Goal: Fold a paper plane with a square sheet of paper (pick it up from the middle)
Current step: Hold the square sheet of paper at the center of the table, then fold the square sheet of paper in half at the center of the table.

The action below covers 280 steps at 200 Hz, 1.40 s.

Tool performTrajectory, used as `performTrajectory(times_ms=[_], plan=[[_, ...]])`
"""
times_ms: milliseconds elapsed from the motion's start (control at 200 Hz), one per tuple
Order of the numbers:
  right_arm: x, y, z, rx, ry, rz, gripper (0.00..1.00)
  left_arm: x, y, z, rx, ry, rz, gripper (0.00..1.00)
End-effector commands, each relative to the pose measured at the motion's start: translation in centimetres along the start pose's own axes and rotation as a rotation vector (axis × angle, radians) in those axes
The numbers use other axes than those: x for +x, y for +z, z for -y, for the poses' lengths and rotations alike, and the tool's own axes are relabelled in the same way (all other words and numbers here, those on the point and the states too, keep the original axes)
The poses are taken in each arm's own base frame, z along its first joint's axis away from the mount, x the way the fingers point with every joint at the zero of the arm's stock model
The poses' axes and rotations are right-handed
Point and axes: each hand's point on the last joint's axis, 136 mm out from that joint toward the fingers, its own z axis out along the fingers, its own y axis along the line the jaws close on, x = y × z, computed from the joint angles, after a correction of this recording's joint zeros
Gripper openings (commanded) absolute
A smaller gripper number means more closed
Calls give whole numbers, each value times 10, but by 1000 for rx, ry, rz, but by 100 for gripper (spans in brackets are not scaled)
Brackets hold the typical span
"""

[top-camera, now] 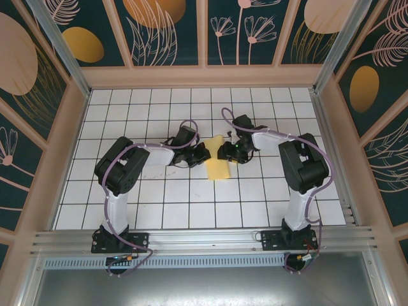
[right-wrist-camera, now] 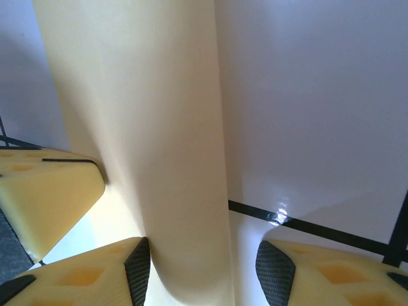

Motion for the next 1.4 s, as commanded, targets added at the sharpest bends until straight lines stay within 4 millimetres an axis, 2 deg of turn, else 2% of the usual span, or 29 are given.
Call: performTrajectory(times_ms=[0, 185, 300, 365, 440, 595, 716, 866, 1126, 1256, 1396], plan=[[11, 19, 39, 161, -5, 14, 56, 22, 11, -60, -197, -41, -58, 0], [-26, -47, 5, 96, -36, 234, 59, 27, 12, -72, -226, -40, -64, 0], [-34, -72, -12, 50, -50, 309, 59, 28, 14, -75, -231, -37, -69, 0], [-35, -78, -23, -4, -61, 320, 57, 29, 15, -76, -233, -38, -72, 0], [-34, -75, -36, -72, -52, 307, 41, 29, 16, -78, -238, -41, -73, 0], [-33, -54, -61, -194, -29, 241, 13, 31, 16, -86, -268, -58, -74, 0], [-33, -29, -66, -210, -4, 173, 0, 32, 17, -89, -274, -69, -80, 0], [-29, -4, -65, -205, 16, 117, 0, 34, 18, -92, -284, -73, -85, 0], [-26, 19, -34, -134, 62, 74, 0, 39, 17, -102, -315, -88, -94, 0], [-20, 26, -21, -111, 68, 51, 0, 42, 18, -109, -333, -102, -99, 0], [-18, 25, -10, -108, 63, 50, 0, 44, 17, -116, -358, -112, -102, 0]])
